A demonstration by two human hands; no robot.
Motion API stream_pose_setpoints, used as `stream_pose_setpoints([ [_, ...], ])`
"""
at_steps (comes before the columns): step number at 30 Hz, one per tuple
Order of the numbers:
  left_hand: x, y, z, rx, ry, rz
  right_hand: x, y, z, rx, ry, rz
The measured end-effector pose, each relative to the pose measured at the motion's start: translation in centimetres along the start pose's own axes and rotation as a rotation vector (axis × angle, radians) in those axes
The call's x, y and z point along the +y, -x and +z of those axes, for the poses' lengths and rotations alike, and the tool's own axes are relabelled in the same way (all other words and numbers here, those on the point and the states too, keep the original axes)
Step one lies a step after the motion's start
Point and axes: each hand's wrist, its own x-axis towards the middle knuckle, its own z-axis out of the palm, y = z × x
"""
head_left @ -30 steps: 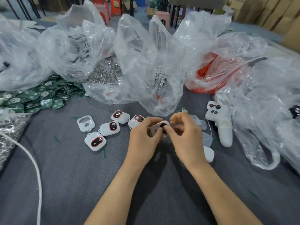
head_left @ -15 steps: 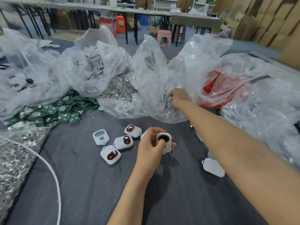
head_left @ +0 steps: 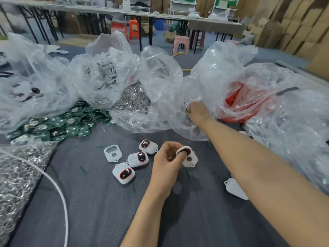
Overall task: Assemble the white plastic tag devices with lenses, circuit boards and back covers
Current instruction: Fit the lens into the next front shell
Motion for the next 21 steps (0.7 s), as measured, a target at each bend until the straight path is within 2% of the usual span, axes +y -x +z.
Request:
stream_pose_setpoints([
  [2, -0.1, -0.1, 0.0, 0.042, 0.043, -0.04, -0.2, 0.7, -0.1, 0.04, 0.036, -0.06],
  [4, 0.0, -0.2, 0.0, 0.082, 0.068, -0.047, -0.2, 1.9, -0.2, 0.155, 0.007, -0.124],
  [6, 0.0, -0.2, 0.0, 0.098, 0.078, -0.042, -0.3, 3.6, -1.0, 0.306, -0.218, -0.095],
  [8, 0.0, -0.2, 0.0, 0.094, 0.066, -0.032, -0.5, 6.0, -2.3, 0.371, -0.585, -0.011],
  [12, 0.0, 0.0, 0.2, 0.092, 0.003, -0.008, -0.9, 12.8, -4.4, 0.107, -1.416, 0.079],
  [14, 0.0, 0.1, 0.3, 0.118, 0.023, -0.004, -0.7, 15.7, -4.9, -0.016, -1.633, 0.085],
  [16, 0.0, 0.1, 0.3, 0.142, 0.088, -0.01, -0.6, 17.6, -4.6, -0.074, -1.743, 0.135],
  [21, 0.2, 0.3, 0.6, 0.142, 0.143, 0.004, -0.4, 19.2, -2.9, -0.09, -1.645, 0.18],
])
